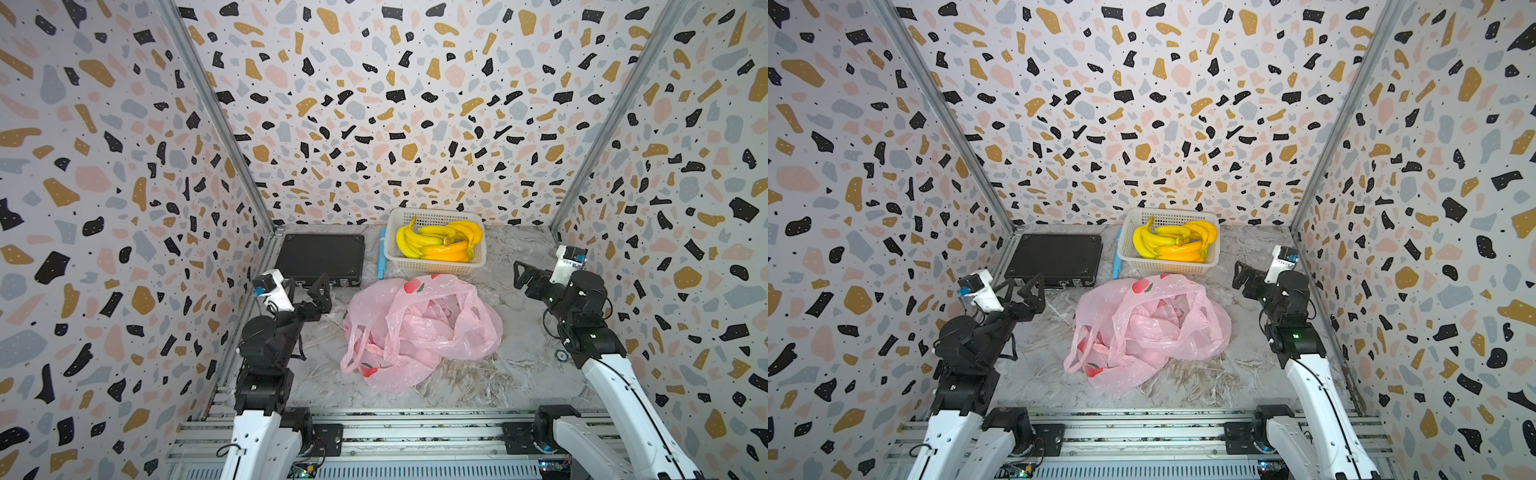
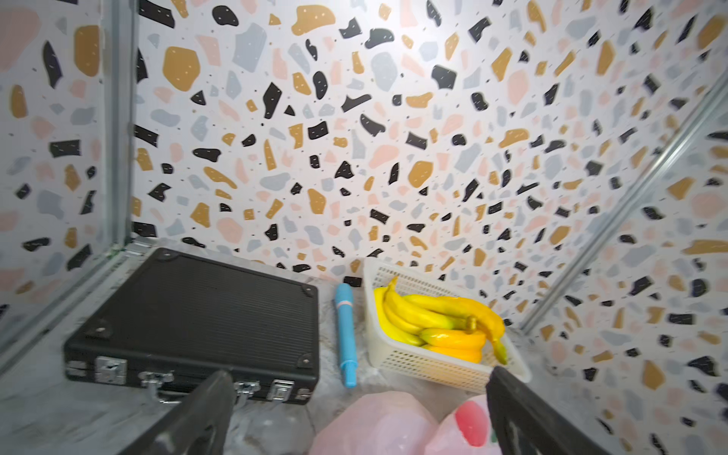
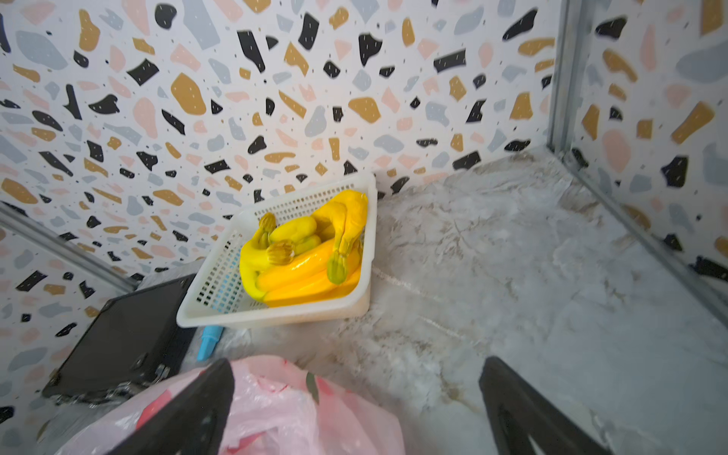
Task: Place the banana into a plastic bag & tie a knot
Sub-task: Move the basket to the center of the board.
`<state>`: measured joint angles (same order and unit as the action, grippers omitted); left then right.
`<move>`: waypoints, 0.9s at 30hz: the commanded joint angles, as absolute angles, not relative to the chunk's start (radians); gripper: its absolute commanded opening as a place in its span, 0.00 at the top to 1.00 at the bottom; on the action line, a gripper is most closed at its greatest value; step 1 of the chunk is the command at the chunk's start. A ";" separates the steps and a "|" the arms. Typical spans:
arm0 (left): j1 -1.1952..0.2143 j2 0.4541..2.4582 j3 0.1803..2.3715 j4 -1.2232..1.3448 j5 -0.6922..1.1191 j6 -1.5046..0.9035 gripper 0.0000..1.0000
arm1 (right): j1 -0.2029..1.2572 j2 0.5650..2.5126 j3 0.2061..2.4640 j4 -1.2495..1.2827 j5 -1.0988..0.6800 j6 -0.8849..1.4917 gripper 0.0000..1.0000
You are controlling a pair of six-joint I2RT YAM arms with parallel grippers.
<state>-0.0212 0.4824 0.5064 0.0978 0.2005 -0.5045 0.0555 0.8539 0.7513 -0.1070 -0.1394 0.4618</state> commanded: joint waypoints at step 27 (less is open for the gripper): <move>-0.222 1.735 1.473 -0.261 0.429 -0.497 0.01 | 0.039 0.928 0.673 -0.334 -0.113 0.686 0.00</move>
<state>-0.2142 1.6310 1.3575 -0.1867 0.3714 -0.5438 0.0448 0.9604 0.7002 -0.3550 -0.1131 0.6544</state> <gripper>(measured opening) 0.993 0.996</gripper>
